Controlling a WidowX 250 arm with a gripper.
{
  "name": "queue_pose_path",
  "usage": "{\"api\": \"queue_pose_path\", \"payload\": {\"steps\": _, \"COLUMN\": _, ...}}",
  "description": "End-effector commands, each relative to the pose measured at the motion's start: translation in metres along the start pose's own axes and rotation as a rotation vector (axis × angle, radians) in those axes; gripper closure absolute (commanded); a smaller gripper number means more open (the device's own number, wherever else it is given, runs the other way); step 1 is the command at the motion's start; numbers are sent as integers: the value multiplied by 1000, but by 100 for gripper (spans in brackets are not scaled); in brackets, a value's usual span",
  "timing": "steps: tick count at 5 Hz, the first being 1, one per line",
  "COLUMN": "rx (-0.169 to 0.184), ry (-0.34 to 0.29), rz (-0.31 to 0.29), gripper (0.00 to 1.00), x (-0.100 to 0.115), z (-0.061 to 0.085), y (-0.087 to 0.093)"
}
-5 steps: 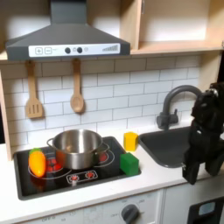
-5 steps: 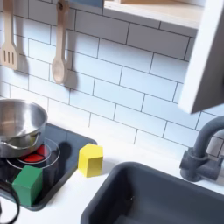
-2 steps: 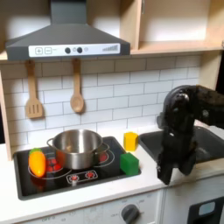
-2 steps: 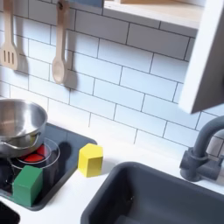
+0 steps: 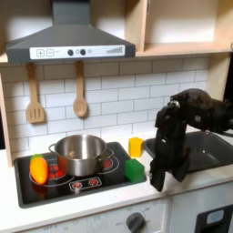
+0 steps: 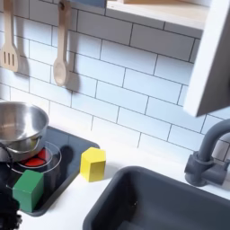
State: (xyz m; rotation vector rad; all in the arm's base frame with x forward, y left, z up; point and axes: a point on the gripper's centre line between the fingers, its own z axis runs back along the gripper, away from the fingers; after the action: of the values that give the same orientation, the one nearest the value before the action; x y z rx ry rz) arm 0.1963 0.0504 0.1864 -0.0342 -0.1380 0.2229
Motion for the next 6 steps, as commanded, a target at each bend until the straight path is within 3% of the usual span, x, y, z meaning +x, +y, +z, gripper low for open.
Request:
{"api": "queue_pose_path", "payload": {"steps": 1, "rx": -31, "ry": -2, "rz": -71, "gripper": 0, "x": 16, "z": -15, "y": 0}}
{"api": "queue_pose_path", "payload": {"steps": 4, "rx": -35, "ry": -34, "rz": -117, "gripper": 0, "x": 46, "z": -27, "y": 0}}
{"api": "queue_pose_path", "payload": {"steps": 6, "rx": -41, "ry": -58, "rz": -95, "gripper": 0, "x": 66, "z": -32, "y": 2}}
